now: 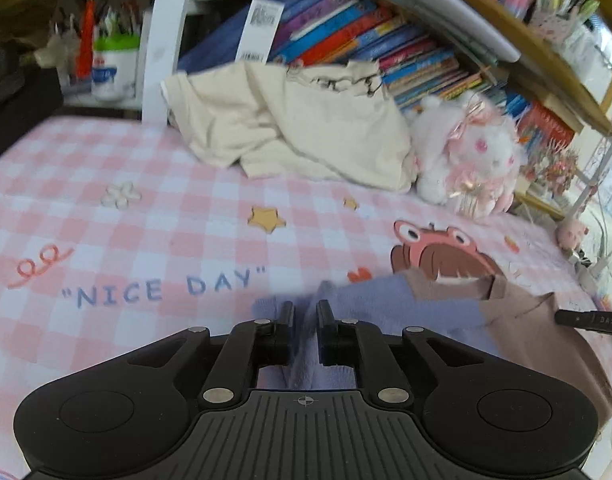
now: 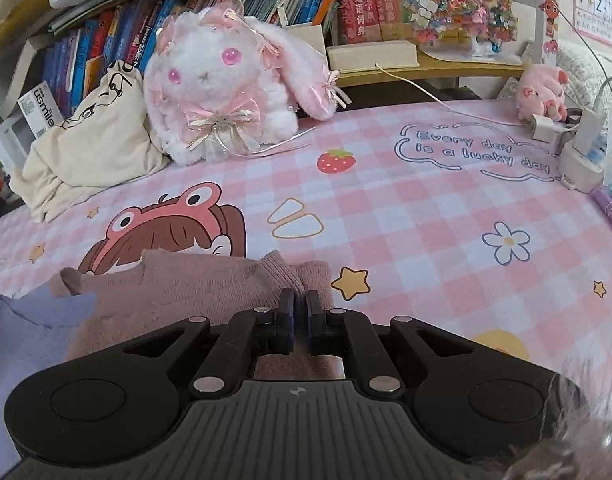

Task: Fold clothes
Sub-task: 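Lay the hem down over the collar with both tools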

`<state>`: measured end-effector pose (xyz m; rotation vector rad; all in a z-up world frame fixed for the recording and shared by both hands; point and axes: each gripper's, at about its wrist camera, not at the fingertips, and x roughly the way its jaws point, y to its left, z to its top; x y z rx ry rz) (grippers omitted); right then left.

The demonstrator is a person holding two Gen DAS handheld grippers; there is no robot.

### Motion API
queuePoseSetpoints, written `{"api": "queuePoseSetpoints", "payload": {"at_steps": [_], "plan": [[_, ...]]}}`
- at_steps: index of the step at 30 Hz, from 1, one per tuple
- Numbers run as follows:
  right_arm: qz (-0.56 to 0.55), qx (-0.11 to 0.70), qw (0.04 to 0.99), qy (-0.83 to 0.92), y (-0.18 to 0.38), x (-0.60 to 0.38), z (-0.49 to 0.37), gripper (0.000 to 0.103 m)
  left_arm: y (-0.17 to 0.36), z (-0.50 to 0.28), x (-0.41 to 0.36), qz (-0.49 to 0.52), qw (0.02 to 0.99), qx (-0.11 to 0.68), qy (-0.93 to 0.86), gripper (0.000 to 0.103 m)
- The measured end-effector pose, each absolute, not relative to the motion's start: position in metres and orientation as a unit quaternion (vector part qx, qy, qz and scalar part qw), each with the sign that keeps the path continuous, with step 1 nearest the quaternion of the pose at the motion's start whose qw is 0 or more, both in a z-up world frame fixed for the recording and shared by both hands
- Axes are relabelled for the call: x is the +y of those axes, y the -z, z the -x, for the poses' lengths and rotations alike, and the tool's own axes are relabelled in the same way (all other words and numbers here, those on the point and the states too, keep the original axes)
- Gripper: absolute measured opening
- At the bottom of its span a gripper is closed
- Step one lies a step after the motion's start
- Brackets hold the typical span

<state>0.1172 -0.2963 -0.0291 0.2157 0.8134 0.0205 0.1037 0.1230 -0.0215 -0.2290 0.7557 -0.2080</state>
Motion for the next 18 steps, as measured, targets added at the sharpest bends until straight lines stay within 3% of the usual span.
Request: {"api": "queuePoseSetpoints", "payload": {"at_steps": [5, 10, 13, 18], "plan": [[-0.096, 0.401, 0.911, -0.004, 0.032, -0.291, -0.119, 0.007, 0.027, -0.105, 0.115, 0.084, 0.910, 0.382, 0.138, 0.004], [-0.076, 0.406, 0.910, -0.003, 0.031, -0.287, -0.121, 0.007, 0.014, -0.095, 0.136, 0.169, 0.917, 0.336, 0.133, 0.004], [-0.068, 0.409, 0.910, -0.002, 0.031, -0.285, -0.121, 0.007, 0.042, -0.110, 0.141, 0.173, 0.897, 0.390, 0.114, 0.005], [-0.055, 0.413, 0.909, -0.001, 0.031, -0.281, -0.122, 0.007, 0.047, -0.114, 0.145, 0.200, 0.891, 0.392, 0.114, 0.009]]}}
